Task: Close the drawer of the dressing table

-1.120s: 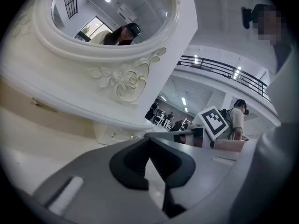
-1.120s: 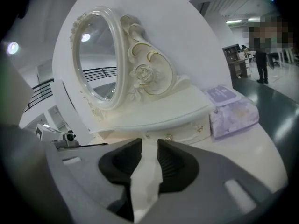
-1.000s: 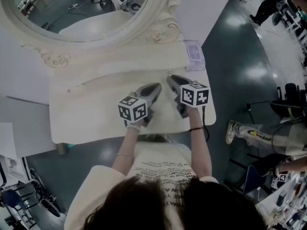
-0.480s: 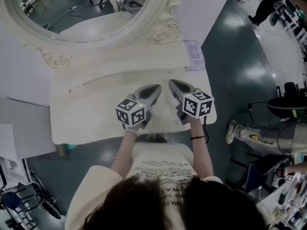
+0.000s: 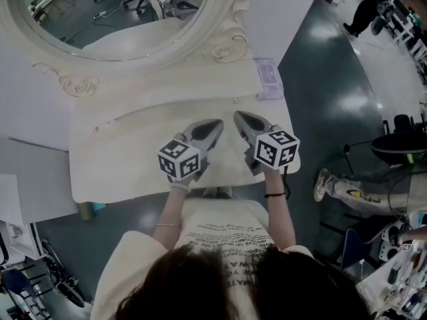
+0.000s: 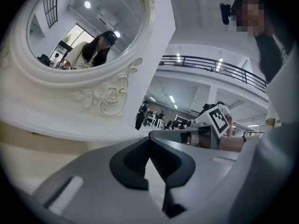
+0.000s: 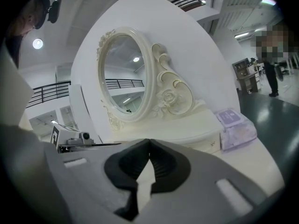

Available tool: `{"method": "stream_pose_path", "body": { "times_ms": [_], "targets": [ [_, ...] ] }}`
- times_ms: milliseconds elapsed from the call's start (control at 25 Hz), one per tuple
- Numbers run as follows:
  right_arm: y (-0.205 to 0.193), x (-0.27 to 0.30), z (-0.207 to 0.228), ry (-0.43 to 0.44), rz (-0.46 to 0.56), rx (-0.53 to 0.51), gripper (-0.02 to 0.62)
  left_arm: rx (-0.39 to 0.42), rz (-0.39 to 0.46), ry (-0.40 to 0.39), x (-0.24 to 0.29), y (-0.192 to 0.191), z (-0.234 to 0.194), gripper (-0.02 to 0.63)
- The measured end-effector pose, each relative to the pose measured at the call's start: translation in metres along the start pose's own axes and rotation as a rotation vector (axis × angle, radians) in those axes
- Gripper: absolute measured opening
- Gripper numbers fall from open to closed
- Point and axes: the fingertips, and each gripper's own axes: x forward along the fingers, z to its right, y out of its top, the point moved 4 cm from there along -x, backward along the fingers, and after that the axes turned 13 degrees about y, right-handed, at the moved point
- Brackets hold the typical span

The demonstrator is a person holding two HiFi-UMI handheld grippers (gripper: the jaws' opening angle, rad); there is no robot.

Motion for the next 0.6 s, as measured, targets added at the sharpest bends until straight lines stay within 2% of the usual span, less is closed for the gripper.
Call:
{"method": "stream_pose_path", "body": {
  "times_ms": [600],
  "targets": [
    [0.0054, 0.0032, -0.0101, 0.049, 0.024, -0.036, 0.003, 0.008, 0.017, -0.004, -0.0029, 0.0049, -0.0005, -0.002]
  ]
}}
